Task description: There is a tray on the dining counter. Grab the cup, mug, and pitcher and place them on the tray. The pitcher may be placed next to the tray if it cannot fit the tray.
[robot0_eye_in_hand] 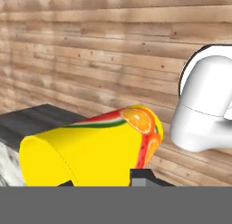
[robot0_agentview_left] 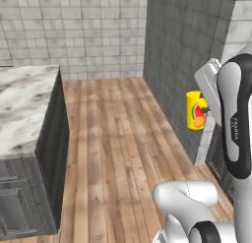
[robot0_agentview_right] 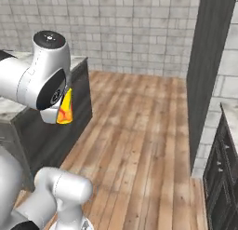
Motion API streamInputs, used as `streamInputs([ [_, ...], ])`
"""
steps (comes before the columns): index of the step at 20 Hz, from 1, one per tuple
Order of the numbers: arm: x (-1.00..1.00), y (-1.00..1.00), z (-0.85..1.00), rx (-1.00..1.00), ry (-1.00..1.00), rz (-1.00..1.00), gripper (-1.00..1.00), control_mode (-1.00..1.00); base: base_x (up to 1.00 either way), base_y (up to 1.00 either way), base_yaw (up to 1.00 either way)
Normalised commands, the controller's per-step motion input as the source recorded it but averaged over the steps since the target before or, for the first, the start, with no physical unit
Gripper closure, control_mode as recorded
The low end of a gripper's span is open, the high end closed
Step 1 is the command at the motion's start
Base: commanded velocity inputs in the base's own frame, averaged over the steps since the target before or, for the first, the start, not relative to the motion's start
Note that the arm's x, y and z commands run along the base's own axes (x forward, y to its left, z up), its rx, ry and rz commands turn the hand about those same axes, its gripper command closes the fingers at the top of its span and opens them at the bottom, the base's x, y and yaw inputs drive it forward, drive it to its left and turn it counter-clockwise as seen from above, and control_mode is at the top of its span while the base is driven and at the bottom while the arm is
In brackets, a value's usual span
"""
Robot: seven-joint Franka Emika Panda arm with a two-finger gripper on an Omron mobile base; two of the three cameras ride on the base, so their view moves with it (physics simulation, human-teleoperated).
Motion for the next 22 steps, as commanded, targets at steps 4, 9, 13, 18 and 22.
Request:
streamInputs([
  [4, 0.00, 0.00, 0.00, 0.00, 0.00, 0.00, 1.00, 1.00, 0.00, -0.06, 0.85],
  [9, 0.00, 0.00, 0.00, 0.00, 0.00, 0.00, 1.00, 1.00, 0.07, -0.09, 0.87],
  [13, 0.00, 0.00, 0.00, 0.00, 0.00, 0.00, 1.00, 1.00, 0.11, -0.12, 0.91],
  [18, 0.00, 0.00, 0.00, 0.00, 0.00, 0.00, 1.00, 1.00, 0.10, -0.15, 0.90],
  [22, 0.00, 0.00, 0.00, 0.00, 0.00, 0.00, 1.00, 1.00, 0.04, -0.35, 0.77],
])
